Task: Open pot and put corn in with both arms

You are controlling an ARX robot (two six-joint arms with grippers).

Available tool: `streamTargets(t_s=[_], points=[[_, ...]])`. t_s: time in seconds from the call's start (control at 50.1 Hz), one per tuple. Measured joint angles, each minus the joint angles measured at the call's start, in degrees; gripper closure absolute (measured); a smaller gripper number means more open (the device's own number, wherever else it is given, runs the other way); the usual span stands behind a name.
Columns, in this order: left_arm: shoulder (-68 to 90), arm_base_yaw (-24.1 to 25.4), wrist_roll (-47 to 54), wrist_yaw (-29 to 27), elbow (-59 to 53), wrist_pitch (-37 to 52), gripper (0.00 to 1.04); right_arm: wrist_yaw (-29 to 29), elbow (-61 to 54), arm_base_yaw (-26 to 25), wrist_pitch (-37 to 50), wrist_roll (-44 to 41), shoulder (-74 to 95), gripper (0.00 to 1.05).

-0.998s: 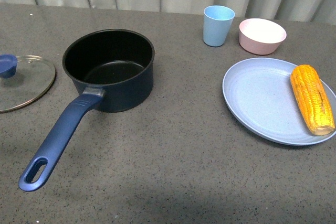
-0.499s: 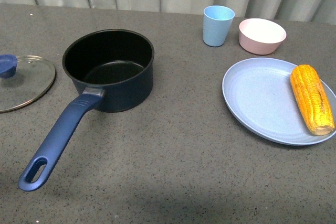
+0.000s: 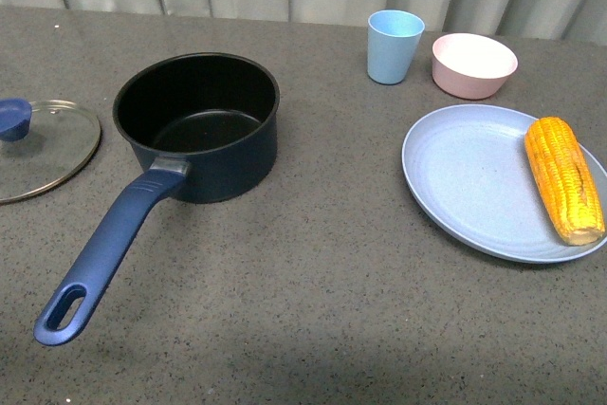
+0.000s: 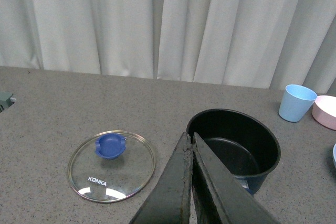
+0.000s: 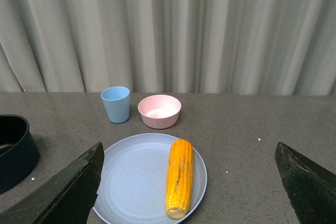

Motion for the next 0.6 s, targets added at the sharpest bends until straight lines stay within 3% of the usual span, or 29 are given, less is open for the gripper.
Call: streamTargets(t_s=[0.599], points=[[-13.7,0.0,0.0,0.0,0.0,-13.4,1.01,0.0,0.0,0.0,0.0,0.0,0.0,0.09]])
